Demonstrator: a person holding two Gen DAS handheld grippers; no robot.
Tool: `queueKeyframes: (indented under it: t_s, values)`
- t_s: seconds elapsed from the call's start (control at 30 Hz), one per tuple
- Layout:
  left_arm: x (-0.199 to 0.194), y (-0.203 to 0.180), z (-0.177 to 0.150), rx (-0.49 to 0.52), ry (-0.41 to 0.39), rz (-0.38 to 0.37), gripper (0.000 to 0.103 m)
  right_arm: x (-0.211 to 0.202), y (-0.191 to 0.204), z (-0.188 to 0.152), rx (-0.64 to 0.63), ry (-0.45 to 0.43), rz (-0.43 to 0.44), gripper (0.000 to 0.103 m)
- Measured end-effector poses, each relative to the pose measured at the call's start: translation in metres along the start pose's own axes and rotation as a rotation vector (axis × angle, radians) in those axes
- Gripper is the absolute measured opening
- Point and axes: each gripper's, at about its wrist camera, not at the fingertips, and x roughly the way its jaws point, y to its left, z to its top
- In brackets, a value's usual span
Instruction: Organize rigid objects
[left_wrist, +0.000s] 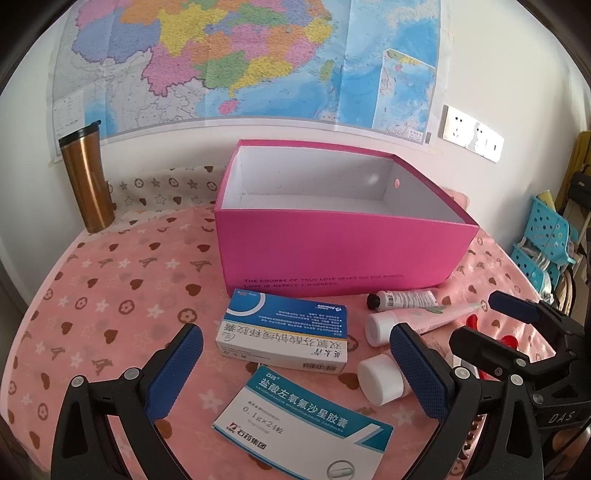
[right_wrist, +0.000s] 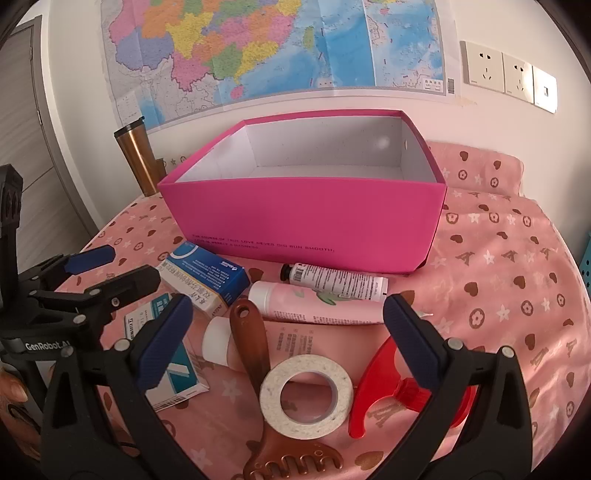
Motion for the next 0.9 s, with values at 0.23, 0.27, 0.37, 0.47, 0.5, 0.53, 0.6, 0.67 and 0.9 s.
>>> queueKeyframes:
  t_s: [0.23, 0.27, 0.37, 0.47, 0.5, 0.53, 0.6, 0.67, 0.9]
  values:
    - [0.001, 0.000, -0.001, 0.002, 0.002, 0.002, 0.103, 0.000, 0.000, 0.000, 0.002, 0.002, 0.002, 0.103]
    - [0.001, 0.000, -0.001, 0.002, 0.001, 0.002, 0.103, 0.000, 0.000, 0.000, 0.003, 0.003, 0.003, 0.103]
    - [0.002, 0.000, -0.001, 0.001, 0.004, 0.000, 0.103, 0.001, 0.000, -0.001, 0.005, 0.007, 0.008, 0.103]
    - [0.004, 0.003, -0.002, -0.001, 0.008, -0.002, 0.103, 0.003, 0.000, -0.002, 0.007, 0.013, 0.014, 0.103]
    - [0.005, 0.004, -0.003, -0.004, 0.011, -0.003, 0.103, 0.003, 0.000, -0.002, 0.006, 0.015, 0.018, 0.103]
    - [0.007, 0.007, -0.003, -0.008, 0.014, -0.007, 0.103, 0.004, 0.000, -0.002, 0.007, 0.018, 0.021, 0.103]
    - [0.010, 0.013, -0.004, -0.019, 0.023, -0.011, 0.103, 0.007, 0.000, -0.002, 0.007, 0.030, 0.031, 0.103]
    - [0.014, 0.020, -0.005, -0.027, 0.036, -0.008, 0.103, 0.008, 0.000, -0.003, 0.008, 0.037, 0.043, 0.103]
    - [0.026, 0.038, -0.007, -0.047, 0.067, -0.011, 0.102, 0.016, 0.005, -0.001, -0.005, 0.064, 0.093, 0.093]
